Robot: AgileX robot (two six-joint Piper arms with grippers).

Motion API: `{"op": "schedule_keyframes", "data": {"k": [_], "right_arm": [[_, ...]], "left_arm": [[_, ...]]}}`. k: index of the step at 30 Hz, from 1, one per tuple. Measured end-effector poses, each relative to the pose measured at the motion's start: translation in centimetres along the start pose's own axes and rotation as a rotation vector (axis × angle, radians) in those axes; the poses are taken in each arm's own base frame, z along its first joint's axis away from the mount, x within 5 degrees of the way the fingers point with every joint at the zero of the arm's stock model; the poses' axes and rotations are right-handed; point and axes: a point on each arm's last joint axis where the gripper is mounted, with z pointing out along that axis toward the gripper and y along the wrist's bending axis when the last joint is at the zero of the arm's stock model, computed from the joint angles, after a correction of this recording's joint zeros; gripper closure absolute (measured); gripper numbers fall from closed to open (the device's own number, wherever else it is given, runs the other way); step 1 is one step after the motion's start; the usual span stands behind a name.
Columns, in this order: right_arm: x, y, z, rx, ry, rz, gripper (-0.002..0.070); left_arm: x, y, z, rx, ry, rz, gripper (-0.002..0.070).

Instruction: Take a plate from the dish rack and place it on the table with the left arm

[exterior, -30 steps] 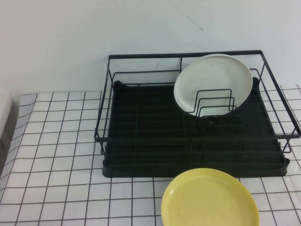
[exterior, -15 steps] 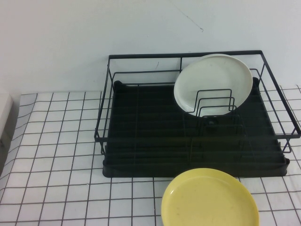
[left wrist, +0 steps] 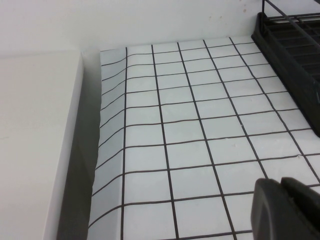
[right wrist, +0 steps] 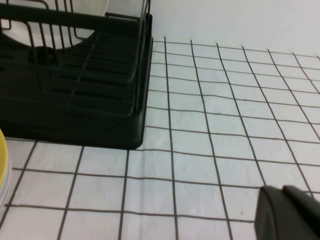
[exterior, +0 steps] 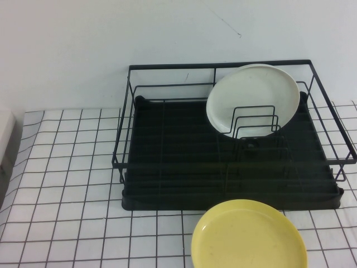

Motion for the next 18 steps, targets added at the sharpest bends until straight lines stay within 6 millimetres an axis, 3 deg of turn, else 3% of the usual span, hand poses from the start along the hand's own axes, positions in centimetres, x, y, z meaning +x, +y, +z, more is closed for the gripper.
{"op": "schedule_keyframes", "data": {"k": [18], "right_arm": [[0.00, 0.00, 0.00, 0.000, 0.000, 0.000, 0.0680]], "left_arm": [[-0.01, 0.01, -0.02, -0.001, 0.004, -0.026, 0.0677]]}}
